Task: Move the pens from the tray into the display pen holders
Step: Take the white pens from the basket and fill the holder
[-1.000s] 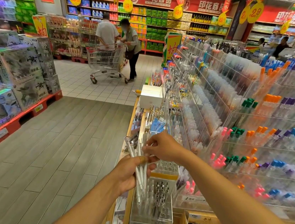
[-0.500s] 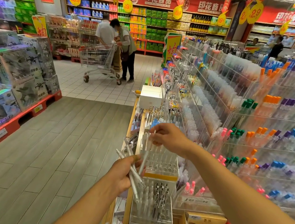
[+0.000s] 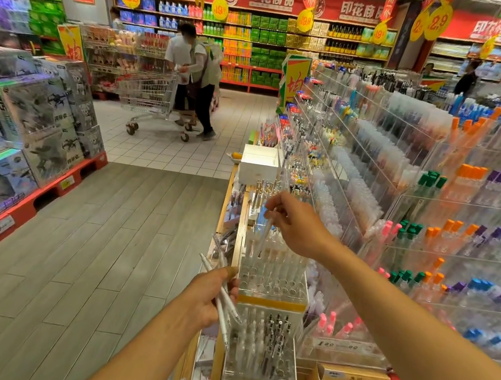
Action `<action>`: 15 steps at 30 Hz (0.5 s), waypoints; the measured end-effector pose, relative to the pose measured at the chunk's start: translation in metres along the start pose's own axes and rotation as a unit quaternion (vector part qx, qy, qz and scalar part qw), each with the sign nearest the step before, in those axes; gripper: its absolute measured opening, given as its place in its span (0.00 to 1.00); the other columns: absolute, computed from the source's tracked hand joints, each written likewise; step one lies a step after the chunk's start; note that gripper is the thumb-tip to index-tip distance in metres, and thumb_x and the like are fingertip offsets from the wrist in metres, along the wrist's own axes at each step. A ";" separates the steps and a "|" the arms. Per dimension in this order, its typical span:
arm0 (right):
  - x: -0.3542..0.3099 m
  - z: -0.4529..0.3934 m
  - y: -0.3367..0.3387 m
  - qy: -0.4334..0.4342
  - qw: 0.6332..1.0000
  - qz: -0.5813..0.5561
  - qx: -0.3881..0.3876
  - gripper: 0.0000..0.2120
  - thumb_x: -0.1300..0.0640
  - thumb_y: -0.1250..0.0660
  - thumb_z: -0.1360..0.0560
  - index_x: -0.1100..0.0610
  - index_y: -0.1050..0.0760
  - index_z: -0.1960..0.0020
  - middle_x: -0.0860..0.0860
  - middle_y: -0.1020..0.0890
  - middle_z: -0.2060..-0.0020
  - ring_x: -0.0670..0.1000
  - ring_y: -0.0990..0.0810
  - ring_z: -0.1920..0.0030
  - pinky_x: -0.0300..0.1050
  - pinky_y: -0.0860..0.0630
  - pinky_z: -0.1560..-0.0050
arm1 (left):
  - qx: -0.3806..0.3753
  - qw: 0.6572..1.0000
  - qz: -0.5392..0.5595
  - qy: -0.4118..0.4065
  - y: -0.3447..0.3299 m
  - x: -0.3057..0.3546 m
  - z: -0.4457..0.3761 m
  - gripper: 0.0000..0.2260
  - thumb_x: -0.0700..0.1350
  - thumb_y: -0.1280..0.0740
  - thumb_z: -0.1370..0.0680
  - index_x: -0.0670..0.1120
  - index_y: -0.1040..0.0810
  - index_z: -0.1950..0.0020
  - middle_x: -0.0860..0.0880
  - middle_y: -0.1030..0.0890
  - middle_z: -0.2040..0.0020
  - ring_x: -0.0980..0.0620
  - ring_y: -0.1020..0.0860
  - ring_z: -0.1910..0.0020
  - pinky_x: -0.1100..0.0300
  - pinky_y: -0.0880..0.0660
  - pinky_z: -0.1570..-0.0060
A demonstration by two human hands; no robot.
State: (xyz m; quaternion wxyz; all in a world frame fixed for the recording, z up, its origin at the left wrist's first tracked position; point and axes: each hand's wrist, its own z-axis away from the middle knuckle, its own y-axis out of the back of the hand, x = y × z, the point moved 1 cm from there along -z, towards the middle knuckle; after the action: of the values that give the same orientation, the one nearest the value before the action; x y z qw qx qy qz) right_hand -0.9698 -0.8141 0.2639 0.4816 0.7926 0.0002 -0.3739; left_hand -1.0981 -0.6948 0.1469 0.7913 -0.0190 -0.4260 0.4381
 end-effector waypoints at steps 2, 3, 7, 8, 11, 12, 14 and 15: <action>0.003 0.000 -0.005 0.007 0.999 0.038 -0.017 0.07 0.64 0.41 0.18 0.58 0.29 0.42 0.50 0.24 0.53 0.51 0.26 0.55 0.43 0.31 0.57 | -0.011 1.000 -0.004 0.012 -0.001 0.000 0.001 0.04 0.39 0.34 0.20 0.38 0.24 0.52 0.44 0.24 0.69 0.51 0.26 0.77 0.62 0.27 0.80; 0.003 0.000 -0.007 0.007 0.998 0.053 -0.022 0.08 0.65 0.42 0.19 0.57 0.29 0.42 0.50 0.25 0.54 0.51 0.27 0.55 0.43 0.32 0.57 | -0.019 1.000 -0.007 0.018 -0.001 0.001 0.001 0.05 0.39 0.35 0.19 0.39 0.25 0.53 0.44 0.24 0.69 0.51 0.26 0.77 0.62 0.28 0.80; 0.004 -0.003 -0.009 0.003 0.998 0.065 -0.028 0.09 0.66 0.41 0.19 0.55 0.28 0.43 0.47 0.26 0.56 0.49 0.27 0.56 0.41 0.32 0.59 | -0.035 0.999 -0.021 0.031 -0.002 0.002 0.005 0.10 0.42 0.38 0.18 0.38 0.25 0.56 0.44 0.25 0.69 0.50 0.26 0.76 0.63 0.28 0.79; 0.004 -0.003 -0.009 0.004 0.998 0.063 -0.030 0.09 0.66 0.41 0.19 0.55 0.28 0.43 0.47 0.26 0.56 0.48 0.27 0.56 0.40 0.32 0.60 | -0.035 0.998 -0.025 0.034 -0.001 0.002 0.006 0.11 0.43 0.38 0.18 0.38 0.25 0.56 0.43 0.25 0.69 0.50 0.26 0.76 0.63 0.28 0.79; 0.003 -0.004 -0.011 0.008 0.998 0.055 -0.034 0.08 0.64 0.41 0.18 0.55 0.28 0.43 0.47 0.25 0.54 0.48 0.26 0.55 0.40 0.31 0.60 | -0.043 0.998 -0.022 0.039 -0.002 0.002 0.006 0.11 0.42 0.39 0.18 0.37 0.25 0.55 0.43 0.25 0.70 0.50 0.27 0.75 0.62 0.27 0.78; 0.003 -0.004 -0.012 0.010 0.998 0.056 -0.035 0.07 0.63 0.42 0.18 0.56 0.29 0.42 0.49 0.24 0.54 0.50 0.25 0.55 0.42 0.29 0.58 | -0.046 0.998 -0.019 0.039 -0.002 0.003 0.006 0.10 0.41 0.40 0.18 0.37 0.25 0.55 0.43 0.25 0.70 0.50 0.27 0.75 0.62 0.27 0.77; 0.002 -0.004 -0.012 0.014 0.997 0.069 -0.036 0.07 0.63 0.42 0.18 0.56 0.29 0.42 0.51 0.22 0.52 0.52 0.24 0.55 0.47 0.26 0.57 | -0.049 0.998 -0.019 0.037 -0.003 0.003 0.007 0.08 0.39 0.40 0.19 0.36 0.25 0.54 0.42 0.25 0.69 0.49 0.27 0.73 0.62 0.26 0.77; 0.003 -0.005 -0.013 0.016 0.996 0.079 -0.039 0.07 0.63 0.42 0.18 0.56 0.29 0.42 0.52 0.22 0.52 0.53 0.25 0.55 0.48 0.26 0.57 | -0.050 0.998 -0.020 0.034 -0.003 0.003 0.007 0.07 0.38 0.40 0.19 0.36 0.25 0.53 0.42 0.25 0.68 0.49 0.27 0.73 0.62 0.26 0.76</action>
State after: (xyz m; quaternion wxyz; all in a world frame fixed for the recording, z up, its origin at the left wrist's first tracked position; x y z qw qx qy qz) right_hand -0.9697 -0.8044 0.2540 0.5398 0.7768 -0.0405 -0.3218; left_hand -1.1004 -0.6970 0.1550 0.8118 -0.0650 -0.4206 0.3998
